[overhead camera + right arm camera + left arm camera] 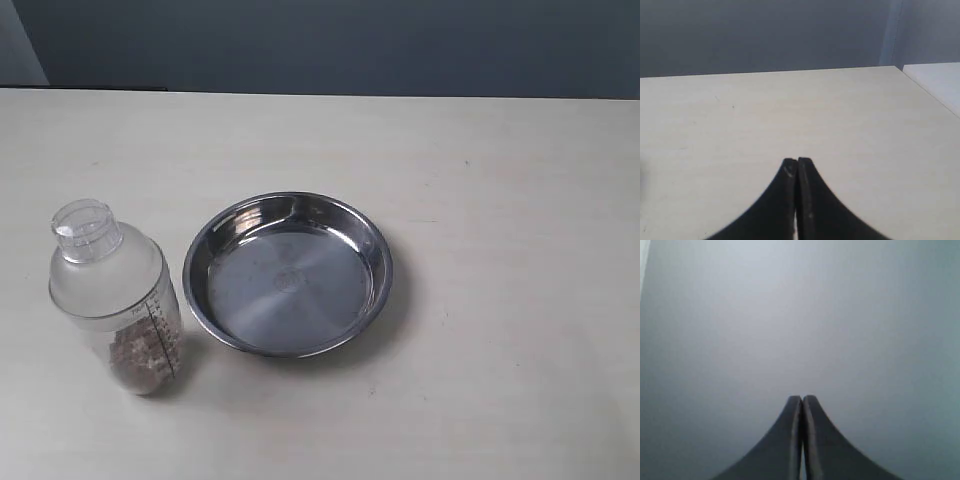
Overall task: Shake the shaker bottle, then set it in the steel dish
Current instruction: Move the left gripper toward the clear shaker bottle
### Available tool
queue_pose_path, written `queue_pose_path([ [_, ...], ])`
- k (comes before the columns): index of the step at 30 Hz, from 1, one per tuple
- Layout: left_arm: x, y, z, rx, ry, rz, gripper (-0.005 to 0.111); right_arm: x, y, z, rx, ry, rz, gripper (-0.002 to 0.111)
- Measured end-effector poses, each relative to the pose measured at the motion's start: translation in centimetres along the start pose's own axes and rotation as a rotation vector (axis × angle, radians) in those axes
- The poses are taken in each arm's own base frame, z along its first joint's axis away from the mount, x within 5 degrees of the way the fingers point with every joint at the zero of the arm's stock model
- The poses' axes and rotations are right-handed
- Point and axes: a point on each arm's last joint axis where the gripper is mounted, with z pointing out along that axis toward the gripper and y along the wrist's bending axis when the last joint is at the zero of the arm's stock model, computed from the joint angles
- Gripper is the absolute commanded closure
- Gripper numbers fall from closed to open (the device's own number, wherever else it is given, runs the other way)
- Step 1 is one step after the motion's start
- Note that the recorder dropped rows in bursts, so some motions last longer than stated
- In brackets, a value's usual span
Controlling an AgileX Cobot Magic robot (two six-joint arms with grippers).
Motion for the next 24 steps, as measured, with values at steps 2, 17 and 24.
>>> queue_pose_path([
  [2, -3.2, -0.6, 1.9, 0.008, -0.08, 0.164, 0.106, 0.0, 0.0, 0.0, 0.0, 0.0, 0.0, 0.109],
  [17, 5.4, -1.3, 8.4, 0.052, 0.521, 0.038, 0.106, 0.0, 0.0, 0.0, 0.0, 0.0, 0.0, 0.109],
  [24, 5.4, -4.0, 8.1, 0.296, 0.338, 0.111, 0.0, 0.0, 0.0, 0.0, 0.0, 0.0, 0.0, 0.109],
])
